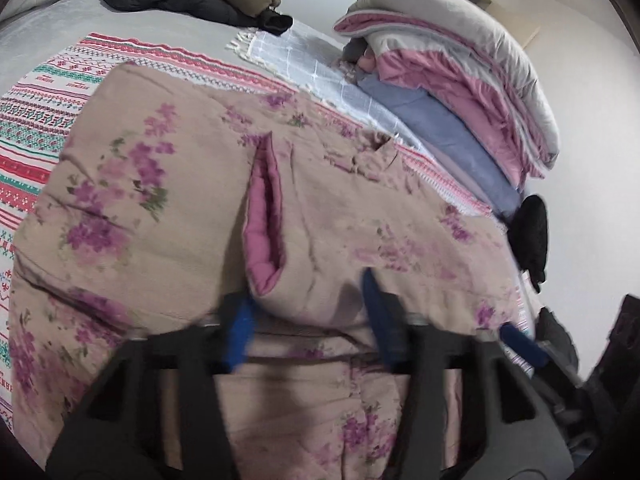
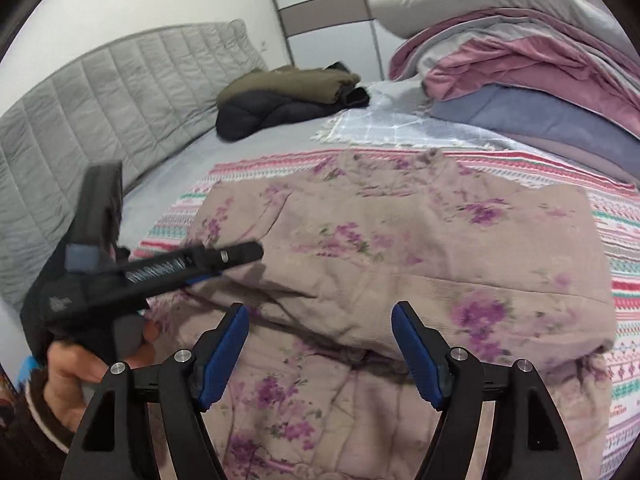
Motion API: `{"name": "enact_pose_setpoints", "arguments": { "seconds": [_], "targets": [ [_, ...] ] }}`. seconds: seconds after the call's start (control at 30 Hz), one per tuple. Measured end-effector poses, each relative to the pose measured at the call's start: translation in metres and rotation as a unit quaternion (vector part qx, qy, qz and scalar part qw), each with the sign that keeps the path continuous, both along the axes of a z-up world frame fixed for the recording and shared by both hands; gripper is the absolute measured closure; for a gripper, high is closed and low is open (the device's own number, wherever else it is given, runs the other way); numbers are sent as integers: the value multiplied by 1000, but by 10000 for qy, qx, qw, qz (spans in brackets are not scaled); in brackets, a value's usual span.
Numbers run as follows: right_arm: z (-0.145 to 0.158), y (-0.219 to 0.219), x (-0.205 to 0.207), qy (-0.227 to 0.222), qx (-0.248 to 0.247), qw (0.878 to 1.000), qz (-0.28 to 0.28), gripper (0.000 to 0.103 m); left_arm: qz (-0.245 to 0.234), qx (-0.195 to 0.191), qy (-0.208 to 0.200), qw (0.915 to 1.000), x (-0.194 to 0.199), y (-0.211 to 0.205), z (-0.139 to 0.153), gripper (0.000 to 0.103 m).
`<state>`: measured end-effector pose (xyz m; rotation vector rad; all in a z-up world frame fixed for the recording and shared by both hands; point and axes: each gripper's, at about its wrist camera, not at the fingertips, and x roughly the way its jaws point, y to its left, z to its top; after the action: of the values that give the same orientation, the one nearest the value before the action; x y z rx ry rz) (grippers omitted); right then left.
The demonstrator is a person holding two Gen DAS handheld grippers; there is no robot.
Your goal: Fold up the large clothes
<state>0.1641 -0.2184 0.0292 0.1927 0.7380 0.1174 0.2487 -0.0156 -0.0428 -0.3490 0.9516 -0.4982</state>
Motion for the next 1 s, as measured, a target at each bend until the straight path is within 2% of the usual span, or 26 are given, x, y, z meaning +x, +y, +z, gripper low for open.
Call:
{"name": "enact_pose_setpoints", "arguments": {
  "seconds": [0.07,0.2,0.23,0.27,0.33,0.37,0.43,0.5,0.57,0.63,0.67,0.7,0.77,0.8,0.83,0.87,0.9,0.93,0.97,1.0],
  "targets": [
    [0,-15,-6,-73,107,9995,-272,28,-53,243,-137,9996,-4,-5,1,90],
    [-6,-43,-10,-81,-34,9954,-954,28,-94,182,-752,9970,-18,6,36,90],
    [-7,-50,-9,-80,-63,9936,-1125,28,-3,457,-824,9955,-18,8,41,90],
    [-11,-61,-10,-83,-65,9905,-1368,28,181,1115,-781,9905,-14,7,41,89],
    [-18,-77,-11,-41,18,9859,-1675,28,431,2126,-513,9748,-7,8,31,82],
    [-23,-88,-12,31,119,9820,-1885,28,413,2389,-218,9699,0,13,20,77],
    [-27,-103,-16,122,310,9761,-2150,28,434,1978,25,9793,5,28,17,73],
    [-24,-115,-23,43,463,9710,-2343,28,694,1416,-35,9875,6,46,30,72],
    [-16,-126,-31,-211,512,9657,-2536,28,802,1166,-381,9892,0,50,44,71],
    [-11,-135,-36,-448,532,9599,-2714,28,914,943,-935,9869,-9,47,57,71],
    [-11,-137,-37,-528,547,9584,-2753,28,716,662,-1268,9871,-14,40,60,71],
    [-12,-138,-34,-568,555,9581,-2752,29,540,510,-1387,9876,-15,36,60,72],
    [-18,-137,-26,-590,549,9617,-2619,38,225,342,-1519,9875,-17,18,54,72],
    [-22,-134,-22,-575,516,9638,-2553,42,119,553,-1480,9874,-16,6,45,72],
    [-27,-132,-17,-505,460,9658,-2500,43,146,1057,-1321,9855,-12,-5,32,72],
    [-39,-131,-11,-297,359,9674,-2488,43,194,1407,-1152,9831,-7,-11,21,73],
    [-48,-129,-9,-91,279,9672,-2524,43,248,1890,-765,9787,3,-15,1,78],
    [-63,-132,-4,251,154,9649,-2611,43,230,1924,-572,9794,9,-14,-11,78],
    [-77,-137,-3,445,235,9638,-2617,44,226,1736,-544,9831,10,-10,-18,78],
    [-82,-141,-7,388,438,9635,-2612,44,246,1614,-641,9845,10,-7,-19,78]
  ]
}}
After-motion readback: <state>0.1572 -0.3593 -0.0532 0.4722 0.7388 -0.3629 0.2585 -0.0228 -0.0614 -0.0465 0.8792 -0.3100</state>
